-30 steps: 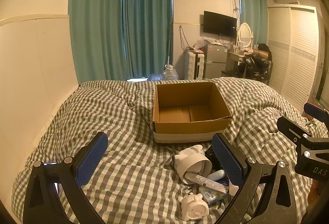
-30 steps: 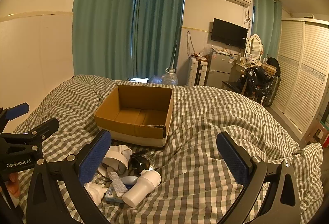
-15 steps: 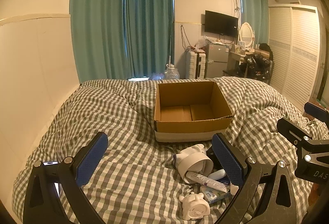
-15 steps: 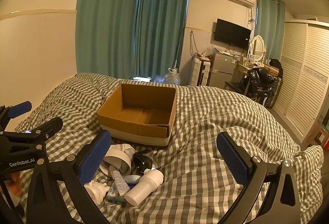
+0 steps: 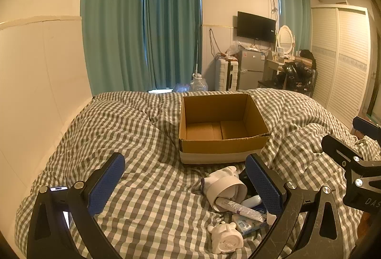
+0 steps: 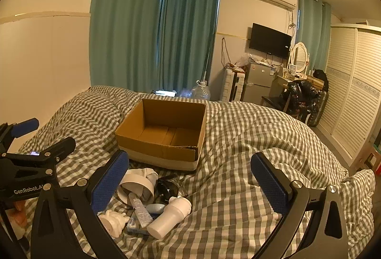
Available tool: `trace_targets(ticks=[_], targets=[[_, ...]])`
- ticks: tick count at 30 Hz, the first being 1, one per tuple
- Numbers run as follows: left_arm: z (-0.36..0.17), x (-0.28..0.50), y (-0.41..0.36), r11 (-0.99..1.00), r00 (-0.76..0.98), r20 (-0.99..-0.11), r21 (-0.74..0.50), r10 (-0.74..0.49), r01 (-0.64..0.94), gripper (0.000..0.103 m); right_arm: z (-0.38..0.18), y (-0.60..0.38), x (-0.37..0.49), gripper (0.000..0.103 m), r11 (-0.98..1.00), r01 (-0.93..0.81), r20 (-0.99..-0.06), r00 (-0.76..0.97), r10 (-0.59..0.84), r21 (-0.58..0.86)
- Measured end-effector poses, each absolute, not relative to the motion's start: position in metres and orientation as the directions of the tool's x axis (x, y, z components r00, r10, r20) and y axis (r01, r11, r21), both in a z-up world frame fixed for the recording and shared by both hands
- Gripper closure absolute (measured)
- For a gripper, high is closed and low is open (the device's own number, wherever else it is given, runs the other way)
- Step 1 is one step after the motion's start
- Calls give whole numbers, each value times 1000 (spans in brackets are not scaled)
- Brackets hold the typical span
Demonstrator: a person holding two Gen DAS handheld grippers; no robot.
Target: Organize objects
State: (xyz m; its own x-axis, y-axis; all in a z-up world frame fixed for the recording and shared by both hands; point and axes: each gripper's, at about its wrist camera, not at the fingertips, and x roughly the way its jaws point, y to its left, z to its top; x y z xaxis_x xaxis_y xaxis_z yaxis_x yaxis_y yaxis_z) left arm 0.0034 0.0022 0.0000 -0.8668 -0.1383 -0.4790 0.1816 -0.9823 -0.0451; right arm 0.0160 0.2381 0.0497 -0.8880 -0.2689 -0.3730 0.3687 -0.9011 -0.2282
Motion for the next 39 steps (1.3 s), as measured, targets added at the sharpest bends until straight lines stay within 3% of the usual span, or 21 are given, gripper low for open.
trace_targets(ticks=[39], targets=[[-5,5,1,-979,-864,-486,-79,-129,190,0,33,237,13,0,-884,400,-418,-865,-277,-242]])
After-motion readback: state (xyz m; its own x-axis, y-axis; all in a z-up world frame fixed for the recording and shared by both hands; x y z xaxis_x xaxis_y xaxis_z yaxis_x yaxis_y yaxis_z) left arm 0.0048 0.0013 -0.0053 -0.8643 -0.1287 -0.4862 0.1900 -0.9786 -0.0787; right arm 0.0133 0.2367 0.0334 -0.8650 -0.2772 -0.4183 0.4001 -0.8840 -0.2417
